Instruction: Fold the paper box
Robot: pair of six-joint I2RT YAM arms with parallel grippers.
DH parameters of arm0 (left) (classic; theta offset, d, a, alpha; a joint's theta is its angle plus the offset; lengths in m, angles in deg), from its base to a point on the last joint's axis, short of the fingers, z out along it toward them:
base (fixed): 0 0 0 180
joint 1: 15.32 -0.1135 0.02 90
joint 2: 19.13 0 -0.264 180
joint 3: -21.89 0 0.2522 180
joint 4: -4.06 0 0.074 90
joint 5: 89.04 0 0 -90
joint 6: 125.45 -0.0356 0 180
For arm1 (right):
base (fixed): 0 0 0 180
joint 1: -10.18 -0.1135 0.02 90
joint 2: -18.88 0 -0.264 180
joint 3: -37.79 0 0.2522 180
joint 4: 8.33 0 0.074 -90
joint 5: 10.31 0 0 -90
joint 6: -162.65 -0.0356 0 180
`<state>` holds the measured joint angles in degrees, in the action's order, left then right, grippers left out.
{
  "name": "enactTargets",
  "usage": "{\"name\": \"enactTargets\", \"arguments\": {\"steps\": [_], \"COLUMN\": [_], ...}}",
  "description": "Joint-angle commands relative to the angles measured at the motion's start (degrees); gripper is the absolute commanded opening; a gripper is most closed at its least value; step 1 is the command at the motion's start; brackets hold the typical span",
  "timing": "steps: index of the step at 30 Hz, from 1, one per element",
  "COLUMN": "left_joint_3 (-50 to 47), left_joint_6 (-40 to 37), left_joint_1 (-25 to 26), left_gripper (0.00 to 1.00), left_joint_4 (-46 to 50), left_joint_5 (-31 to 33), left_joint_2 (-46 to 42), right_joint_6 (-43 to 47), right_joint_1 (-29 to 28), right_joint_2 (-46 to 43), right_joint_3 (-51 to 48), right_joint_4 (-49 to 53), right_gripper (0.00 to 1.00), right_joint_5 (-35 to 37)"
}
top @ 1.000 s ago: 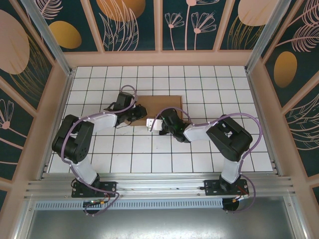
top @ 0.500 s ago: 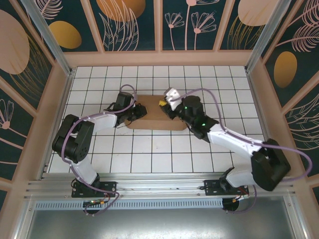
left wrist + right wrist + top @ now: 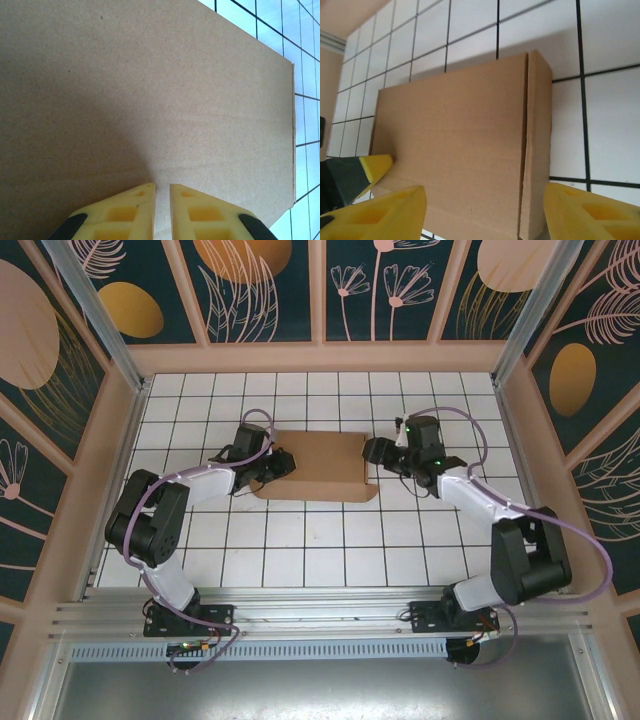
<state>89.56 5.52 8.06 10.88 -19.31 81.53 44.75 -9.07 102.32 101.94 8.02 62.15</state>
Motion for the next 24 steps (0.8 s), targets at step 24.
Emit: {"name": "enactTargets", "arguments": {"steps": [24], "left_joint_3": [5.93], "left_joint_6": [-20.16], "left_joint_1": [-9.17], "left_gripper": [0.5], "left_joint_4": [11.09], "left_joint_5": [9.46], "left_joint_2": [-2.88], "right_joint_6": [-2.45], "right_joint_1": [8.25], "right_joint_2": [20.28], "right_joint_3": [2.79], "right_joint_4": [-18.71], "right_gripper": [0.72], "right_joint_5": [-16.16]}}
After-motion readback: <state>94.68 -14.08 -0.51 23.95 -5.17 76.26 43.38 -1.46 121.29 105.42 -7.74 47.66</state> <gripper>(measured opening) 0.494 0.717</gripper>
